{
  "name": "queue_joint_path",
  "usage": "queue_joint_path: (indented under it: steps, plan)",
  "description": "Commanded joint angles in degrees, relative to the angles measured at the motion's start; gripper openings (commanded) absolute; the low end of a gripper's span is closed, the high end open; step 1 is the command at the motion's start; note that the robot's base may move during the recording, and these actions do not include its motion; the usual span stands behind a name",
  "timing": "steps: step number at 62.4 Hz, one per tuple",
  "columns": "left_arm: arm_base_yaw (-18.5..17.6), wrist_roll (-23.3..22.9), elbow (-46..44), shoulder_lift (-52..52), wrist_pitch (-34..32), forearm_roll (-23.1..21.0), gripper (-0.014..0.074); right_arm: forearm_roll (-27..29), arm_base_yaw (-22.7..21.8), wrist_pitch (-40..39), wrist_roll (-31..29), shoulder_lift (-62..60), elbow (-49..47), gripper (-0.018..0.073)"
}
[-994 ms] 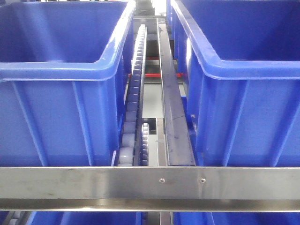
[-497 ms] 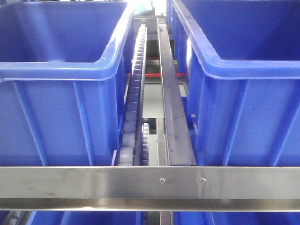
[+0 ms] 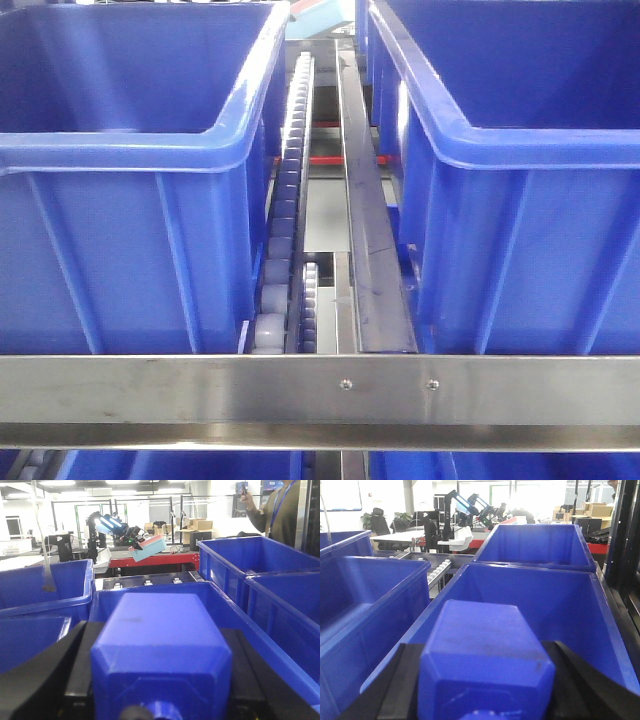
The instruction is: Pick and sort blue part to right shelf
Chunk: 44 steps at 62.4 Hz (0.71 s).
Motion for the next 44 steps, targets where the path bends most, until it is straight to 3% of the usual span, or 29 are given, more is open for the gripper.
queue_joint_path:
  steps: [1,12,25,31,44]
  plan:
    - [-0.1,0.0,-1.2,1.0,-5.5,0.3,0.0270,-0.7,-0.1,-5.6,-0.5,1.0,-1.5,0.0200]
    - [-0.1,0.0,-1.3,5.4,-6.9,0.3,0.0271,-0.7,-0.1,-5.6,-0.5,1.0,-1.5,0.0200]
    - [-0.1,-1.1,-3.2,24.4,-12.6,0.1,0.0270,-0.7,-0.1,-5.6,-0.5,1.0,-1.5,0.0200]
    - [-0.1,-4.9,-8.7,35.5,-11.3,0.1,0.0270,-0.7,-0.1,-5.6,-0.5,1.0,-1.5,0.0200]
    - [-0.1,-5.0,-24.8,56.3,-3.7,0.5,0.0271,-0.7,-0.1,-5.4,-0.5,1.0,-1.5,0.0200]
